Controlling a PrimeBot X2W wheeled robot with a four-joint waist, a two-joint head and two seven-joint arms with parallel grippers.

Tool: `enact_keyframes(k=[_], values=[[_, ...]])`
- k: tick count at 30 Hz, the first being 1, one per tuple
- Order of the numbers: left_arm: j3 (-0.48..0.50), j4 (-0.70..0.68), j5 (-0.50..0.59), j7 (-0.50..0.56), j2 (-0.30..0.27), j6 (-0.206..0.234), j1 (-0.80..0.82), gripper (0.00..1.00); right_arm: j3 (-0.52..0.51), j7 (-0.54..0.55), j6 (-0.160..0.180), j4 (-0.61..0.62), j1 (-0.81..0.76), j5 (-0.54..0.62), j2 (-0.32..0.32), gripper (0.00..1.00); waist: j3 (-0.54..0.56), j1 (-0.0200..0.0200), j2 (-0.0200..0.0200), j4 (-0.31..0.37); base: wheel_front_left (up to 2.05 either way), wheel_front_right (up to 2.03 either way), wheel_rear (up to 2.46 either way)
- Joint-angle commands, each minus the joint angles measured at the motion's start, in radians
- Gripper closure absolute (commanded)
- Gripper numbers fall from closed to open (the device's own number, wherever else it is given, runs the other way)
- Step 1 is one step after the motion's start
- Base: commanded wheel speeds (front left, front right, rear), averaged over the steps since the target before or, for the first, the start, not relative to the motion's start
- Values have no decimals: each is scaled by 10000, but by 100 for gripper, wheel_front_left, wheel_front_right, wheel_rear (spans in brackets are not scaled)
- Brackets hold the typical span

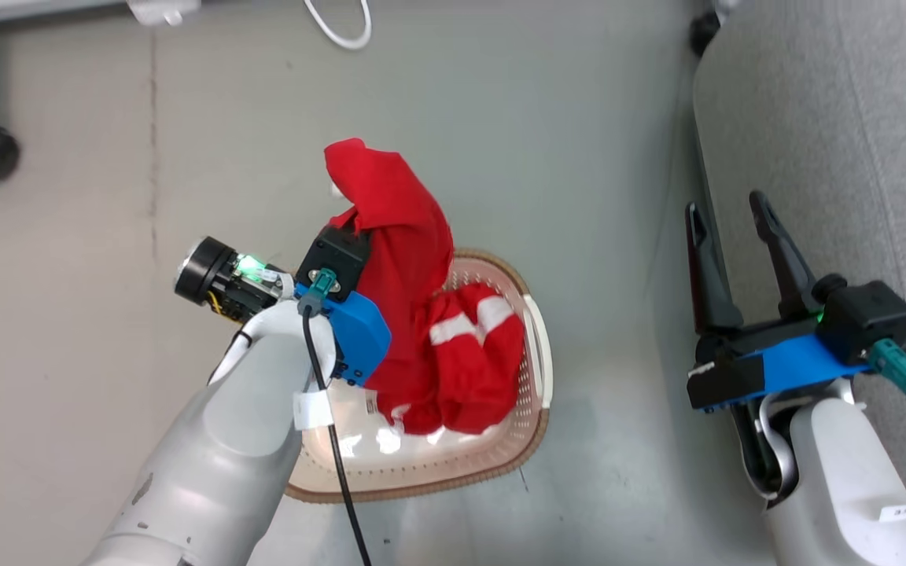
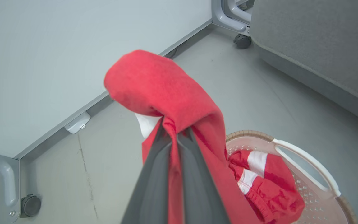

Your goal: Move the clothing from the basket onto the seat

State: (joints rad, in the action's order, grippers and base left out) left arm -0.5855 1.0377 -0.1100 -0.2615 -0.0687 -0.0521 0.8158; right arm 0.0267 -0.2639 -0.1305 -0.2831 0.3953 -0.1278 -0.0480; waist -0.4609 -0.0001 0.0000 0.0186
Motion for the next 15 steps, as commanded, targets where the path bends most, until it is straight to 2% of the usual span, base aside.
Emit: enact_keyframes(k=[1, 15], values=[[90, -186, -48, -48, -70, 89, -100, 100, -14, -10, -3, -31, -159, 40, -44, 0, 416, 1, 0, -154, 0, 0, 0], [694, -2991, -255, -51, -331, 124, -765, 100, -30, -10, -4, -321, -1018, -112, -44, 0, 2095, 1, 0, -248, 0, 0, 0]])
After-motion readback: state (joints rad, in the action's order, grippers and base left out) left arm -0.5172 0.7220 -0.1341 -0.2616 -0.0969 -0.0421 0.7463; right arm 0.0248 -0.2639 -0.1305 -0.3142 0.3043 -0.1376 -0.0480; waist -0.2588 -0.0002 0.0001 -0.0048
